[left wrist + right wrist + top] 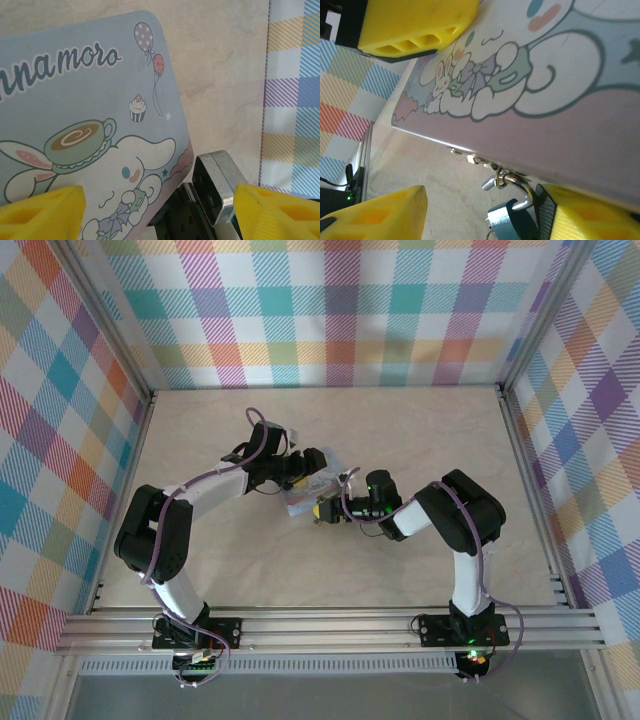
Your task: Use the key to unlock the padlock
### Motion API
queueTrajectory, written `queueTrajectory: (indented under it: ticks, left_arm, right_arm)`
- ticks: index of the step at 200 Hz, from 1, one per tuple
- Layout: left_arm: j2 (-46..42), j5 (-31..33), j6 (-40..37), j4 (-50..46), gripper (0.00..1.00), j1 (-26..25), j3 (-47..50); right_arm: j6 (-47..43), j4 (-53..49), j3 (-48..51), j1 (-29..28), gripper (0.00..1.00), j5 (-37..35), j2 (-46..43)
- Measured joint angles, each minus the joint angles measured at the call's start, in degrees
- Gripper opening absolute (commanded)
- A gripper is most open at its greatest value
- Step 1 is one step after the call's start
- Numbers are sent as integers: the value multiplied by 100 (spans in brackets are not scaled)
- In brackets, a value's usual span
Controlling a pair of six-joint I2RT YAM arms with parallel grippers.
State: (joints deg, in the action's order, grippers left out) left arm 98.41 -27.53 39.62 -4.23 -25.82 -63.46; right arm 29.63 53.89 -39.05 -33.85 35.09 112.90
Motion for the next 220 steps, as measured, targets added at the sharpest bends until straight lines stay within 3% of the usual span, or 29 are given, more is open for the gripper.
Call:
queueTrajectory:
  ticks: [153, 220]
  left_arm:
    - [-11, 17, 0, -2, 78, -4, 4]
    - [-22, 105, -2, -7, 78, -26, 4]
  right_arm:
    - [-118, -83, -44, 4, 19, -66, 68]
    - [-129, -90, -26, 11, 9, -251, 66]
